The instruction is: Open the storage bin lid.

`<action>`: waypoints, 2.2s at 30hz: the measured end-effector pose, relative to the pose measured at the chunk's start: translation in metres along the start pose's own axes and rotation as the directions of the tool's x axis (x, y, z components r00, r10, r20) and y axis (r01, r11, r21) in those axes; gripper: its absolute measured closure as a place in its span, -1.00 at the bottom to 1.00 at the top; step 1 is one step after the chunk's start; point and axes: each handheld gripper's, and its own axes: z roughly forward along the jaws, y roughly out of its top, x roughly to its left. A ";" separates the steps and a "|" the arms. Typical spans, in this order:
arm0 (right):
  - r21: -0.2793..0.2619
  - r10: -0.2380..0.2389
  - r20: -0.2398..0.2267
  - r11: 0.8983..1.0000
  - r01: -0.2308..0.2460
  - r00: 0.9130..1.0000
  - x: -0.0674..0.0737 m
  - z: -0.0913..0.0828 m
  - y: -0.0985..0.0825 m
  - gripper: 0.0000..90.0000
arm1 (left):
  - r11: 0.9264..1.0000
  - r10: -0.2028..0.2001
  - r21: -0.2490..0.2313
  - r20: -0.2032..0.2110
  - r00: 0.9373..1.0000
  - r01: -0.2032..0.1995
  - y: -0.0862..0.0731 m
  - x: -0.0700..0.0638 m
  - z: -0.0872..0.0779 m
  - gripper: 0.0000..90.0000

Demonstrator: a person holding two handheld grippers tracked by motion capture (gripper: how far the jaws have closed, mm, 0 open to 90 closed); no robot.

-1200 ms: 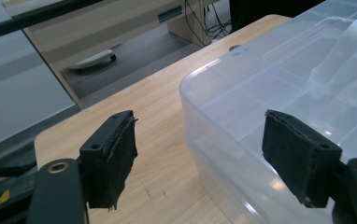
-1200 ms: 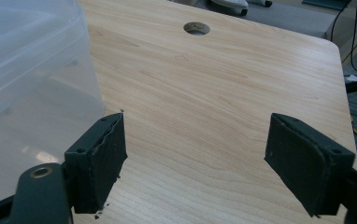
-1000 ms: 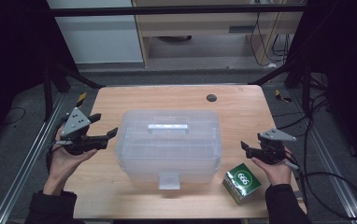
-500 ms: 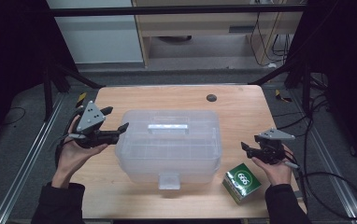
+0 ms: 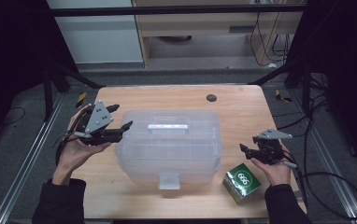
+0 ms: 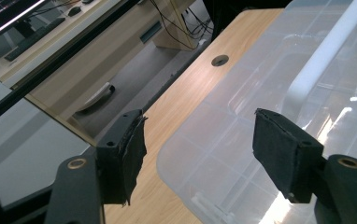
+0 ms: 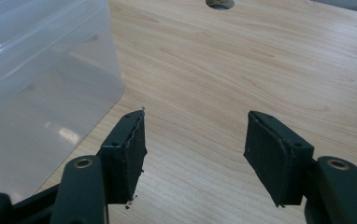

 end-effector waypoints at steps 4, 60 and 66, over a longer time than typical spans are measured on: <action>0.011 0.004 -0.003 1.000 -0.004 1.000 0.000 0.000 0.000 -0.11 | 0.999 0.028 0.015 0.009 1.000 -0.028 0.003 -0.004 0.003 -0.27; 0.052 0.038 -0.011 0.998 -0.037 0.999 -0.001 0.002 -0.001 -0.08 | 0.946 0.281 0.120 0.164 0.946 -0.302 0.037 -0.049 0.037 -0.13; 0.055 0.038 -0.012 0.998 -0.038 0.999 -0.001 0.002 -0.001 -0.08 | 0.930 0.323 0.128 0.159 0.933 -0.344 0.042 -0.052 0.043 -0.09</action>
